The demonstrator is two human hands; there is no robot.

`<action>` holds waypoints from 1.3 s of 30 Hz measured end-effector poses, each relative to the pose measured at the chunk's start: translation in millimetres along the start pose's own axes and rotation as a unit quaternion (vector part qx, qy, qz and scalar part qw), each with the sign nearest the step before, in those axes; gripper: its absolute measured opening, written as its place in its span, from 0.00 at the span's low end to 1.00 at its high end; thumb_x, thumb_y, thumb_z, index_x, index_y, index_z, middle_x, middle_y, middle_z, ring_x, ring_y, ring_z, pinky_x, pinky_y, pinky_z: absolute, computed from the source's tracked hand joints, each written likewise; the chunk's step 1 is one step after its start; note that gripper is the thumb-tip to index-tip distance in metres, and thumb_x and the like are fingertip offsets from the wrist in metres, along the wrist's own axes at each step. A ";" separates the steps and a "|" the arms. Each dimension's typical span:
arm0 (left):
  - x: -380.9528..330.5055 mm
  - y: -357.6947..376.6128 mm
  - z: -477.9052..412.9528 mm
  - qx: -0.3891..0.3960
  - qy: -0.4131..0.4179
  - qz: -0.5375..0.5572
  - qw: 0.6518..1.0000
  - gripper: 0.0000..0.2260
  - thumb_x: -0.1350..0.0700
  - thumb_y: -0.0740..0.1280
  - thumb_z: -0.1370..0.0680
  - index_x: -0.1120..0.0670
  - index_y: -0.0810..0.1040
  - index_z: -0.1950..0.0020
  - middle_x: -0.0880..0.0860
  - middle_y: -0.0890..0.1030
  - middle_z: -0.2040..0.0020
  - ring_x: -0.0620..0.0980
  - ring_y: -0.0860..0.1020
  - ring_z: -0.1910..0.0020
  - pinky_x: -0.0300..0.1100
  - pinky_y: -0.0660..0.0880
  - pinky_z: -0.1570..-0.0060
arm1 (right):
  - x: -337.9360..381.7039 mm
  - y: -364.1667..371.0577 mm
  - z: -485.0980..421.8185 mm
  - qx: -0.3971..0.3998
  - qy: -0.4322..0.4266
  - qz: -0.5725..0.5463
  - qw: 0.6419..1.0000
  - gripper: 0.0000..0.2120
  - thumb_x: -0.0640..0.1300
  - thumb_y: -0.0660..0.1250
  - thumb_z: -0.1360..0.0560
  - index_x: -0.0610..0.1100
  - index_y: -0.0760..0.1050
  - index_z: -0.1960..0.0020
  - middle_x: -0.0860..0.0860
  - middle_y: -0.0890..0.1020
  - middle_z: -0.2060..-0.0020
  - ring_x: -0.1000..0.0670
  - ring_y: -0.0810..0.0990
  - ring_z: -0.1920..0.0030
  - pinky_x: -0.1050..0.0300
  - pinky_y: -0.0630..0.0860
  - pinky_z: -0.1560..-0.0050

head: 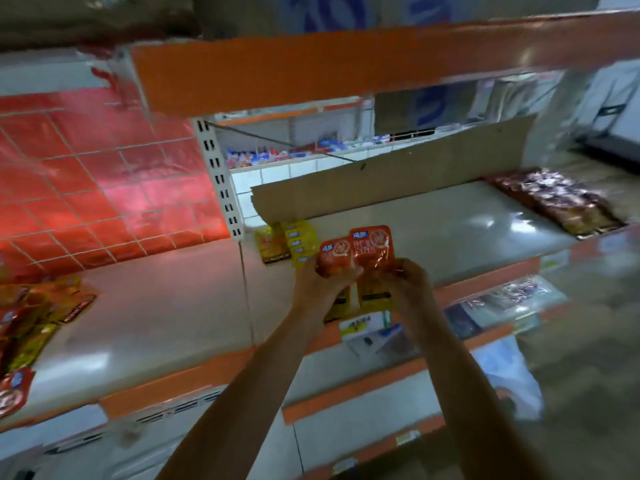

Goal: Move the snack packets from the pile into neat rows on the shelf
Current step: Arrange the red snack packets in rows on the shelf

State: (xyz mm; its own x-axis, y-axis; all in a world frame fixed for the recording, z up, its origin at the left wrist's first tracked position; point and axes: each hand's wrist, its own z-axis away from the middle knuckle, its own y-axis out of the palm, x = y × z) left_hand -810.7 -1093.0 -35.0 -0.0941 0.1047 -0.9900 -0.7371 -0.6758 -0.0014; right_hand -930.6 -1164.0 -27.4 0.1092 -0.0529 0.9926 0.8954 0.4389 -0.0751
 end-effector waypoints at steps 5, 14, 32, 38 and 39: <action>1.0 85.4 9.0 0.096 -0.034 0.032 0.994 0.16 0.55 0.72 0.26 0.58 0.77 0.41 0.46 0.75 0.72 0.43 0.73 0.73 0.38 0.72 0.69 | -5.7 -77.5 -2.8 -0.043 0.019 -0.071 0.996 0.16 0.43 0.70 0.25 0.39 0.72 0.40 0.39 0.81 0.51 0.42 0.83 0.55 0.42 0.81 0.53; -1.6 198.1 -4.2 0.236 -0.112 0.032 0.965 0.15 0.45 0.58 0.19 0.55 0.77 0.48 0.56 0.81 0.52 0.53 0.80 0.55 0.49 0.78 0.50 | -16.1 -150.9 -23.4 -0.007 0.045 -0.022 0.999 0.35 0.69 0.69 0.34 0.38 0.77 0.45 0.44 0.82 0.60 0.48 0.81 0.64 0.61 0.75 0.69; -21.4 341.1 -154.7 0.246 -0.074 -0.007 0.967 0.07 0.61 0.65 0.23 0.55 0.79 0.46 0.56 0.83 0.50 0.50 0.82 0.54 0.39 0.79 0.59 | -5.5 -263.3 -188.0 -0.134 0.097 -0.233 0.958 0.19 0.50 0.49 0.19 0.40 0.69 0.37 0.39 0.80 0.51 0.40 0.79 0.49 0.44 0.76 0.48; -5.6 353.2 -197.1 0.136 -0.020 -0.065 0.988 0.36 0.60 0.74 0.29 0.49 0.61 0.26 0.55 0.77 0.38 0.52 0.79 0.43 0.47 0.79 0.46 | -1.0 -276.2 -227.9 -0.142 0.109 -0.258 0.949 0.14 0.47 0.51 0.19 0.39 0.67 0.40 0.37 0.78 0.47 0.41 0.79 0.51 0.46 0.78 0.49; -2.4 355.6 -204.9 0.123 0.000 -0.095 0.988 0.40 0.57 0.76 0.31 0.48 0.58 0.24 0.54 0.75 0.35 0.53 0.78 0.40 0.48 0.78 0.43 | -0.4 -279.4 -235.0 -0.143 0.108 -0.245 0.953 0.13 0.46 0.52 0.19 0.39 0.69 0.43 0.37 0.77 0.47 0.40 0.78 0.50 0.46 0.77 0.48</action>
State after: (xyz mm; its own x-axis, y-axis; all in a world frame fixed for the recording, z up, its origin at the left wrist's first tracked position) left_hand -935.5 -1483.0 -62.0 0.0620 0.2133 -0.9750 -0.8813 -0.4469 -0.1538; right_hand -1079.4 -1497.3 -29.2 -0.2945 -0.3855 0.8745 0.9391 0.0527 0.3395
